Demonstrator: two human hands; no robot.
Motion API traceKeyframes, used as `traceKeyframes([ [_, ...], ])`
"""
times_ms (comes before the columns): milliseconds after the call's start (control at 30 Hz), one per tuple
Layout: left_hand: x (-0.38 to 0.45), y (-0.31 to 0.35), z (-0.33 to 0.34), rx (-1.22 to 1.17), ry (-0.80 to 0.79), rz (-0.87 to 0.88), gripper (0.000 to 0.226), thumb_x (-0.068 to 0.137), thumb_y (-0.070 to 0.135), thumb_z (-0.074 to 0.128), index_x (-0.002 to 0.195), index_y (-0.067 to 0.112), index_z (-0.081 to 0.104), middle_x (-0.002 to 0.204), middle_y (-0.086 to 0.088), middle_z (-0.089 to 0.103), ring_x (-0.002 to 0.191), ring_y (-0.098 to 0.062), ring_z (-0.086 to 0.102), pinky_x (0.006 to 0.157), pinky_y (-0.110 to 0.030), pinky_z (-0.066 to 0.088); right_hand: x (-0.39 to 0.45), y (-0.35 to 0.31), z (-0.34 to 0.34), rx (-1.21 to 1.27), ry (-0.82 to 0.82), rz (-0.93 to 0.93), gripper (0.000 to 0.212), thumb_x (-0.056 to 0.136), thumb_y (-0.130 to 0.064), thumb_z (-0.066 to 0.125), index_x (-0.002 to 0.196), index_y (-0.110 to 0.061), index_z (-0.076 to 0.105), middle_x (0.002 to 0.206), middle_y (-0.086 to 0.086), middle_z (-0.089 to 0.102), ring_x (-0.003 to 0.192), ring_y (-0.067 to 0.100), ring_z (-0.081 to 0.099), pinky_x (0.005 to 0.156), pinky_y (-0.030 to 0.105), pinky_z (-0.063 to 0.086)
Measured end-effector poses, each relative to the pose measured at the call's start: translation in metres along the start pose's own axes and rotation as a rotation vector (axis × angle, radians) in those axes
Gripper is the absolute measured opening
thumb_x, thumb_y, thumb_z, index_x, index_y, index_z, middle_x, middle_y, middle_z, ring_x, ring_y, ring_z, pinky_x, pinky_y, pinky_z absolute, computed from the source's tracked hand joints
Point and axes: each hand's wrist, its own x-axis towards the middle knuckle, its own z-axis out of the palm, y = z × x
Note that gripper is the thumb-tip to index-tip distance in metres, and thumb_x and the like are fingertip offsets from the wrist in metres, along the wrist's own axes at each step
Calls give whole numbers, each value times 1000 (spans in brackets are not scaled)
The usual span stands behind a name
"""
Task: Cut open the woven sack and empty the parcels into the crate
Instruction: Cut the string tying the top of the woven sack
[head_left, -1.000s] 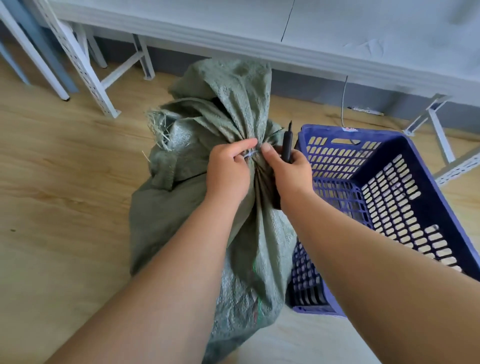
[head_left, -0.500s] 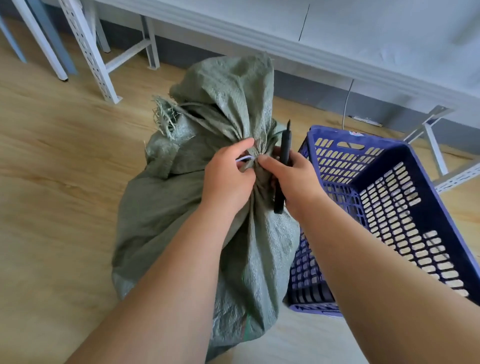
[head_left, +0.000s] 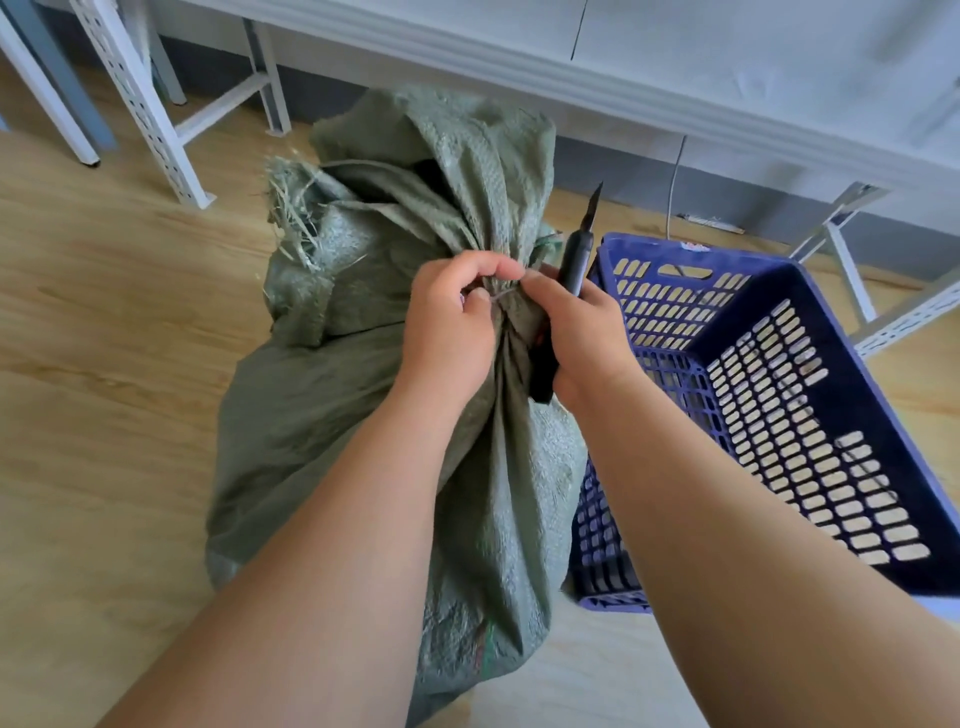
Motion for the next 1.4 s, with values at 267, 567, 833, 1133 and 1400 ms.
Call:
traceKeyframes([
  [267,2,-8,-7,107,-227,-35,53,82,7,64,123,41,61,107,18,56,75,3,59,65,2,41,-8,5,-13,-1,-51,9,9,90,-16,66,98,-12,67,79,9,63,71,24,58,72,40,52],
  [567,7,-8,-3,269,47,26,52,77,13,70,124,33,63,98,1,66,87,-12,63,81,-17,45,-38,-7,-17,-725,77,-419,31,98,-38,44,126,-30,54,92,-11,62,85,12,56,78,28,42],
  [833,6,-7,-2,344,79,33,60,74,6,66,128,30,59,86,10,61,86,-12,60,85,-19,43,-57,7,-18,-1055,-63,-278,40,95,-45,41,131,-59,33,111,-1,65,99,24,60,81,38,50],
  [1133,4,-4,3,365,97,81,60,76,6,65,130,29,57,84,11,58,87,-12,58,85,-20,42,-61,-3,-21,-1170,-18,-221,40,98,-43,33,134,-59,29,111,2,58,88,27,58,76,43,51],
  [1400,7,-8,2,366,113,93,59,76,5,66,130,28,58,86,9,59,84,-9,56,80,-10,35,-58,-5,-22,-1256,15,-200,42,99,-41,33,137,-59,27,115,4,53,87,25,49,69,35,36],
])
